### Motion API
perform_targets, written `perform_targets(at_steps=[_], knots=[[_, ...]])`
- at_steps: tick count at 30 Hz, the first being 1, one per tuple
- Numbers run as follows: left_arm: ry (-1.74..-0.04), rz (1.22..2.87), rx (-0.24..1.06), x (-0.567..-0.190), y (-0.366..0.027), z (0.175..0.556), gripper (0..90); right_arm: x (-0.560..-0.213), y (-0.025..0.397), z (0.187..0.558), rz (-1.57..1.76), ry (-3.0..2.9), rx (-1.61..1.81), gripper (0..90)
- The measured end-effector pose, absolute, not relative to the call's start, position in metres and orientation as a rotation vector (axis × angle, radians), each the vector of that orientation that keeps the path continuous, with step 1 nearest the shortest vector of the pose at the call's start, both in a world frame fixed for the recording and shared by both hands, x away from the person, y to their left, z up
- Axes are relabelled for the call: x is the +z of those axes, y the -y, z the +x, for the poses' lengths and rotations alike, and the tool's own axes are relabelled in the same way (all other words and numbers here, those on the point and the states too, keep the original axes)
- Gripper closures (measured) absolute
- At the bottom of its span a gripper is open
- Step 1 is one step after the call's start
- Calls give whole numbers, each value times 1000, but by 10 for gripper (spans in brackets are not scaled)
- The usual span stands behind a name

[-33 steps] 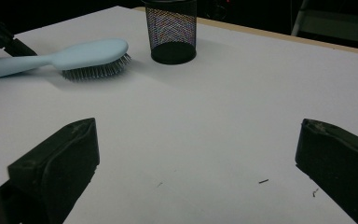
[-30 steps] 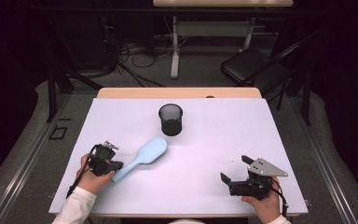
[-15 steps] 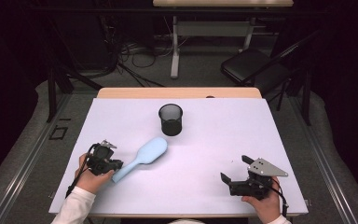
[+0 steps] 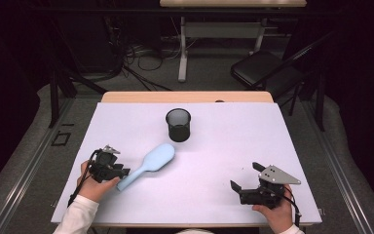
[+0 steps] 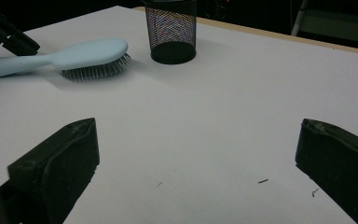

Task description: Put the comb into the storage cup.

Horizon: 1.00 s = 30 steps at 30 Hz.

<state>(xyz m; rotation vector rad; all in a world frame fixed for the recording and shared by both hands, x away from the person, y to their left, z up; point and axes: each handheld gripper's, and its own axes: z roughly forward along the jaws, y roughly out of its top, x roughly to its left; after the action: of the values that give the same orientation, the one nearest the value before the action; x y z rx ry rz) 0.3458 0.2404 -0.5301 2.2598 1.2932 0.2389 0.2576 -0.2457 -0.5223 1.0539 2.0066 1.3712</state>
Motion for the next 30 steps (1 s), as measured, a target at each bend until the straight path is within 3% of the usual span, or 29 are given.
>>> perform_targets(at_steps=[12, 30], knots=[[-1297, 2198, 265, -529, -243, 347, 419, -522, 245, 258, 1055, -2013, 1369, 0], [-1274, 2164, 276, -527, -246, 349, 354, -523, 245, 258, 1054, -2010, 1369, 0]])
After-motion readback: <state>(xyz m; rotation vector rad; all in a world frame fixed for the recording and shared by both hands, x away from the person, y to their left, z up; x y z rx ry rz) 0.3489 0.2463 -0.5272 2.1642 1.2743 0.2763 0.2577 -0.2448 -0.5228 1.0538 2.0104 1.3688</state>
